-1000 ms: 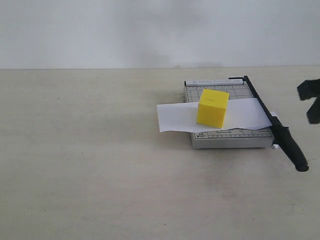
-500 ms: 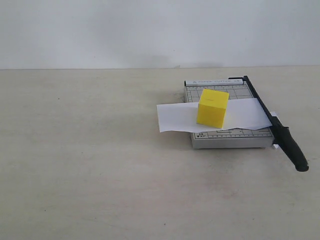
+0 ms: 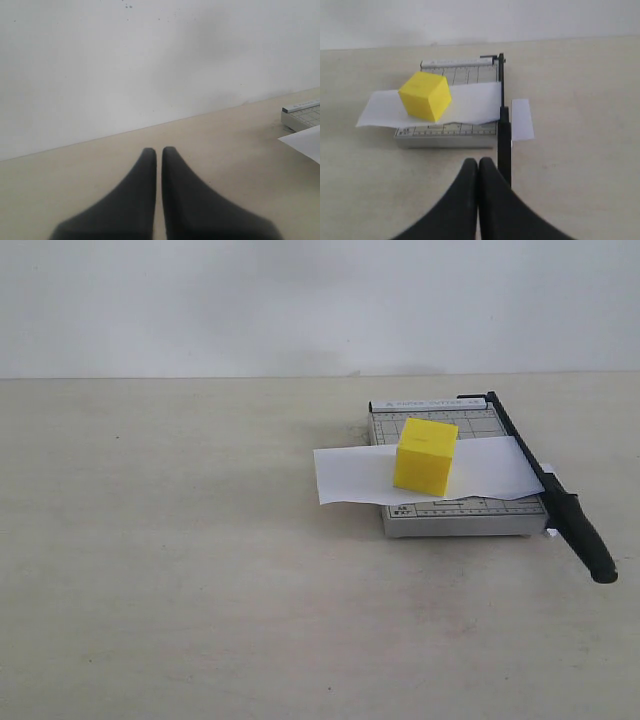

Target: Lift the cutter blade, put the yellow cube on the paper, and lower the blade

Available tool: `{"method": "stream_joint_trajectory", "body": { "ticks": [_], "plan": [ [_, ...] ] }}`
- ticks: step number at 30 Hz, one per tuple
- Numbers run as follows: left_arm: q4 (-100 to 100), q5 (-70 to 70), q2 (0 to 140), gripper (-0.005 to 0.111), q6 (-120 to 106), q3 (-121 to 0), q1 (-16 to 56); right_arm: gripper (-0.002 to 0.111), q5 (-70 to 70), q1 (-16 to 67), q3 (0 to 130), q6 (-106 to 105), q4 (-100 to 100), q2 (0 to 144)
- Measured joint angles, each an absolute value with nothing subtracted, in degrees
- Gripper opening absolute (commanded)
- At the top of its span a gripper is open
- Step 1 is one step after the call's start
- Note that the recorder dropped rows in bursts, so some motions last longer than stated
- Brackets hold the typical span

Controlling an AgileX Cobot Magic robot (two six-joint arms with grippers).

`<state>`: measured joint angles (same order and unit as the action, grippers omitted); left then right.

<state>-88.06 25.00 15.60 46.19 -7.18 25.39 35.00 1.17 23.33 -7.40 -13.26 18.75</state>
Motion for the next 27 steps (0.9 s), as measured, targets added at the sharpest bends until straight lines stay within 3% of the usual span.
{"method": "stream_joint_trajectory", "body": {
  "ticks": [8, 19, 27],
  "plan": [
    [-88.1, 25.0, 15.6, 0.004, 46.2, -7.2, 25.4, 0.0, 34.2, 1.2, 22.7, -12.7, -12.2, 18.6],
    [-88.2, 25.0, 15.6, 0.004, 46.2, -7.2, 25.4, 0.0, -3.9, 1.2, 1.2, -15.9, -13.1, 11.3],
    [-88.3, 24.9, 15.6, 0.004, 46.2, -7.2, 25.4, 0.0, 1.9, -3.5, 0.5, -18.2, -13.5, 4.0]
  ]
}}
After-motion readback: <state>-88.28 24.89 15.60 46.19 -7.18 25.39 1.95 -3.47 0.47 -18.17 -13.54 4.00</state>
